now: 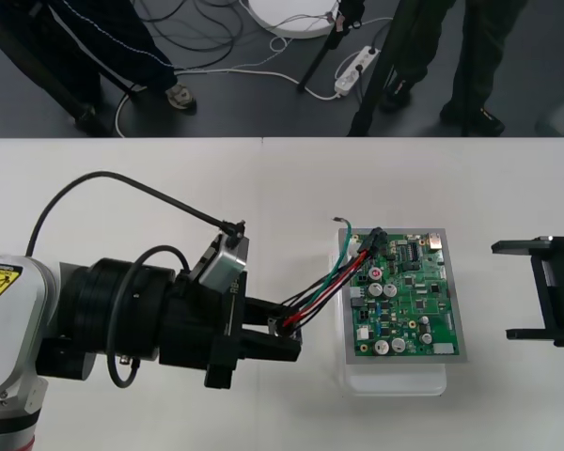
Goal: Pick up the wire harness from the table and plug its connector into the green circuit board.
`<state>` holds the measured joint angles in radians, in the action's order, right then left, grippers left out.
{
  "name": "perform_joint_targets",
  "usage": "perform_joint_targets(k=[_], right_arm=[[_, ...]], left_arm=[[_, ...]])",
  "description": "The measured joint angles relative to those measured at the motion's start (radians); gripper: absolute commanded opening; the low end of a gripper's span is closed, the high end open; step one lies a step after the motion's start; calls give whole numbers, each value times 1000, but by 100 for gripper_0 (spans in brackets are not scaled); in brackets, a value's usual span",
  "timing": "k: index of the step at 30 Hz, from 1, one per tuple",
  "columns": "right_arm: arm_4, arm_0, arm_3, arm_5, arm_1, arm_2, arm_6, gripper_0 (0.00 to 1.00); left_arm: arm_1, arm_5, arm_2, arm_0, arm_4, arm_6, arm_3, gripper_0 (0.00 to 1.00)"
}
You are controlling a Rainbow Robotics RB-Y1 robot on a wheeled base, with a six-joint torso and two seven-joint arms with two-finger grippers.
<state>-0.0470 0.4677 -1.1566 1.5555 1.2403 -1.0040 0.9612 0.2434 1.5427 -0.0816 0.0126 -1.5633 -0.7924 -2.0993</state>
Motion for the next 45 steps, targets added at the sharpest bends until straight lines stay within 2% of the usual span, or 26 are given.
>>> perform_joint_targets(k=[15, 28, 34, 40, 45], right_arm=[[-2, 0, -29, -21, 0, 50, -35, 100], [-2, 0, -7, -16, 0, 106, -83, 100], [-2, 0, 3, 2, 0, 136, -97, 100], [-2, 0, 4, 2, 0, 181, -272, 100], [-2, 0, -25, 3, 0, 227, -314, 100]], left_arm=[[0, 0, -91, -51, 31, -38, 0, 0], [0, 0, -118, -34, 130, -400, -1, 0], [0, 0, -118, -13, 169, -410, -1, 0], [0, 0, -119, -7, 207, -410, -1, 0], [0, 0, -119, -7, 232, -410, -1, 0]])
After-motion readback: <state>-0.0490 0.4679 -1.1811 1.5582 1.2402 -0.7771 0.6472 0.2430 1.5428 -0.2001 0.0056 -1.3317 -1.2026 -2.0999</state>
